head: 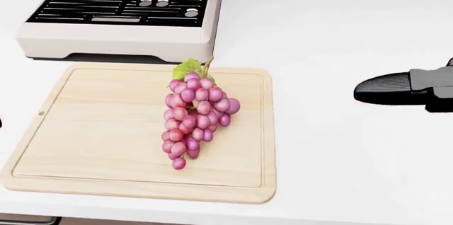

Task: Place the mushroom and the grape on separate cutting boards.

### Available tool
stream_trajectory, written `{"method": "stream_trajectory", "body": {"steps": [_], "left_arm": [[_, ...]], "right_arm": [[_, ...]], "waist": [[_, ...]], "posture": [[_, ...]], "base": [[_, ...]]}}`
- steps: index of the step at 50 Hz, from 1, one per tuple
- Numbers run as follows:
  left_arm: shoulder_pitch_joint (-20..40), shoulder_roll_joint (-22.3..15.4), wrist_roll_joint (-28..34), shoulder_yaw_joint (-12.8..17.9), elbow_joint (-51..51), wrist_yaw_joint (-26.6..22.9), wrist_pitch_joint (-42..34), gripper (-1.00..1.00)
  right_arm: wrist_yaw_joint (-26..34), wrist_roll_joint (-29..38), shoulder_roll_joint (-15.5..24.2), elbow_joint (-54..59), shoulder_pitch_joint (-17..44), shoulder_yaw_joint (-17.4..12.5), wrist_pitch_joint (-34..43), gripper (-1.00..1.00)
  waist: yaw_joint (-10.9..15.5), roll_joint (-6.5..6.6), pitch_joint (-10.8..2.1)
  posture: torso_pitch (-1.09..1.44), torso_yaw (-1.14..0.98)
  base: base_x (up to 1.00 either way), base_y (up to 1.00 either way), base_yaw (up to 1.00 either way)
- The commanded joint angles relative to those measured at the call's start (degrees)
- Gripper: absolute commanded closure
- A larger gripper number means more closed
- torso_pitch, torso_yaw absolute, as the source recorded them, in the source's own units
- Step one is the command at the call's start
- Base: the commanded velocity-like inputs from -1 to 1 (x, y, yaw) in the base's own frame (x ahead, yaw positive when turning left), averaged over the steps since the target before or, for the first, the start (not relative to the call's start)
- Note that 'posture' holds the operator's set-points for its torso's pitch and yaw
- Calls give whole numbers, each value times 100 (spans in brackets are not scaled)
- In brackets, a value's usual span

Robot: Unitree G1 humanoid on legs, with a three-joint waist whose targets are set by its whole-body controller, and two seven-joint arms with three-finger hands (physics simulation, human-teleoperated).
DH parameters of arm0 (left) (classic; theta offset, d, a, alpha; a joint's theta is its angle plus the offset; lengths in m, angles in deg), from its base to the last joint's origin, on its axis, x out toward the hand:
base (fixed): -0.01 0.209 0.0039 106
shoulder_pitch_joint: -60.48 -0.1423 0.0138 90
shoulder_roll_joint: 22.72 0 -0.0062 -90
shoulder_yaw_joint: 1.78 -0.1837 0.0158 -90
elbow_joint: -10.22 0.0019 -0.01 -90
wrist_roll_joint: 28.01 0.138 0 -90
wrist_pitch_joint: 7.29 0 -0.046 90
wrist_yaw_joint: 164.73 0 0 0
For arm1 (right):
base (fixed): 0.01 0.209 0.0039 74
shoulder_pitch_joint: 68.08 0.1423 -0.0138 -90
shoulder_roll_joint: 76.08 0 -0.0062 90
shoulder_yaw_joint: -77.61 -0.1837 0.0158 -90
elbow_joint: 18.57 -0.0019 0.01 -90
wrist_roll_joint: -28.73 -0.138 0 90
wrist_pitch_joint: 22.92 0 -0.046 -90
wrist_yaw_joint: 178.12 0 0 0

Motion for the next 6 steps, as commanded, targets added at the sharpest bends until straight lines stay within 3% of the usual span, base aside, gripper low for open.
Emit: {"method": "stream_trajectory", "body": {"steps": [1, 6], "left_arm": [[95, -120, -52, 90, -127, 16, 106, -100], [-25, -229, -134, 298, -109, 29, 140, -100]], "right_arm": [[-102, -153, 109, -86, 141, -97, -67, -100], [-250, -414, 240, -113, 70, -278, -80, -100]], "waist": [[0, 9, -103], [-1, 12, -91]], "posture": [[0, -9], [0, -9]], "base": [[0, 0, 0], [0, 0, 0]]}}
